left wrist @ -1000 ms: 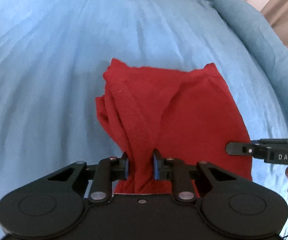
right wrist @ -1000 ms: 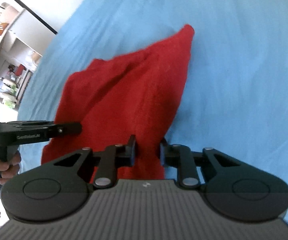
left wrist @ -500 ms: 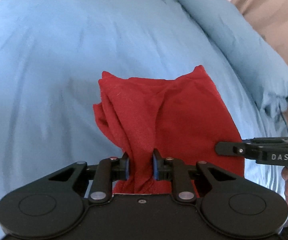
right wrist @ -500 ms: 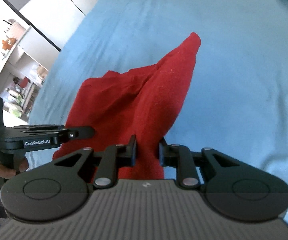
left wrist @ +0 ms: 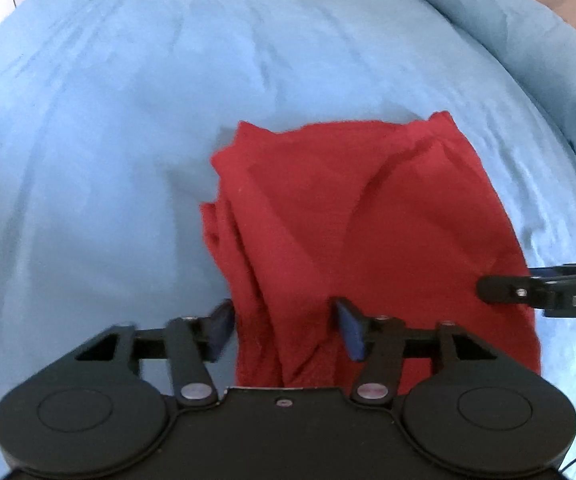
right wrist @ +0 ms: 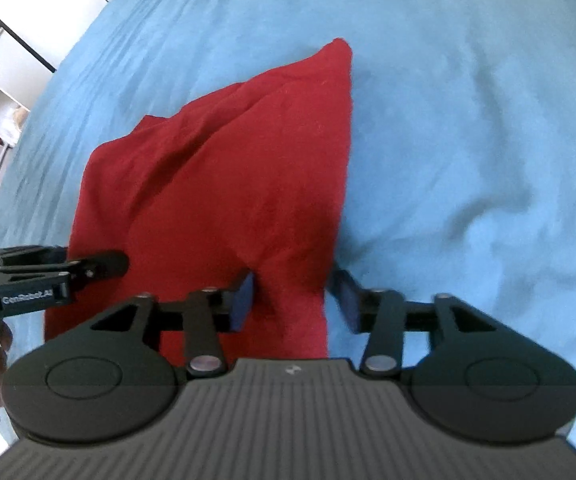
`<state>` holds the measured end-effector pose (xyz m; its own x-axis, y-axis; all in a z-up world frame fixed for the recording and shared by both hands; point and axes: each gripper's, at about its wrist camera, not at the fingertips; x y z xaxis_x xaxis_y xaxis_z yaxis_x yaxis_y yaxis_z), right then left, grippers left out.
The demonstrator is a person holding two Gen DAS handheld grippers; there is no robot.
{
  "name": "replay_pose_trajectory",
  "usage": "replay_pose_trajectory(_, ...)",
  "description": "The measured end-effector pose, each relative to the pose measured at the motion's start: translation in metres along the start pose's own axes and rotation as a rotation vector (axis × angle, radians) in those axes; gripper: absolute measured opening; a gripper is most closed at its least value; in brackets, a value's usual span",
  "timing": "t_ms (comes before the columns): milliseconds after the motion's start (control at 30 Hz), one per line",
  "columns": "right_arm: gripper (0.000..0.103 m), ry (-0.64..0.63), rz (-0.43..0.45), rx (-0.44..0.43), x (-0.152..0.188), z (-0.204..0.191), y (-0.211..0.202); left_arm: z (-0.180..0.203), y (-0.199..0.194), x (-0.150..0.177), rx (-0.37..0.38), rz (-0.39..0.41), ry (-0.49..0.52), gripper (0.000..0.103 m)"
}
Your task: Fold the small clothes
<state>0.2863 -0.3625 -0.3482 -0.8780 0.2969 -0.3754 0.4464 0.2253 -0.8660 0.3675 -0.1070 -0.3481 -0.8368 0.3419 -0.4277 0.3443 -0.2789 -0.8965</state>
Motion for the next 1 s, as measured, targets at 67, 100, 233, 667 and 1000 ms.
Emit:
replay_pose_trajectory(67, 0.077, 0.008, -0.018, 0.015, -0.001, -0.002, -0.007, -0.002, -0.01, 0.0, -0.057, 0.018, 0.001, 0.083)
replay_pose_trajectory(100, 0.079, -0.002, -0.015, 0.027, -0.001, -0.004, -0.015, -0.004, -0.017, 0.001, -0.083, 0.033, 0.0, 0.087)
replay_pose_trajectory(233, 0.1, -0.061, 0.052, 0.078, 0.004, -0.015, -0.026, -0.016, -0.025, 0.008, -0.111, 0.043, -0.03, 0.087)
replay_pose_trajectory(667, 0.103, -0.061, 0.075, 0.194, 0.019, -0.003, -0.007, -0.016, -0.017, 0.012, -0.231, 0.072, 0.0, 0.093)
replay_pose_trajectory(1000, 0.103, -0.081, 0.226, 0.135, -0.011, -0.041, -0.155, 0.014, -0.201, -0.01, -0.239, 0.242, -0.048, 0.098)
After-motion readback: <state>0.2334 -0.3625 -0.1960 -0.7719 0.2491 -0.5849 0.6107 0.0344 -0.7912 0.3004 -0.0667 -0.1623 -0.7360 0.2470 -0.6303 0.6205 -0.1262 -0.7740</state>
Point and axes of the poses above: each gripper's, at about its wrist camera, not at the fingertips, and y roughly the way its jaws point, z to its right, x to its underside, and after that the axes turned 2 degrees about -y, right-handed
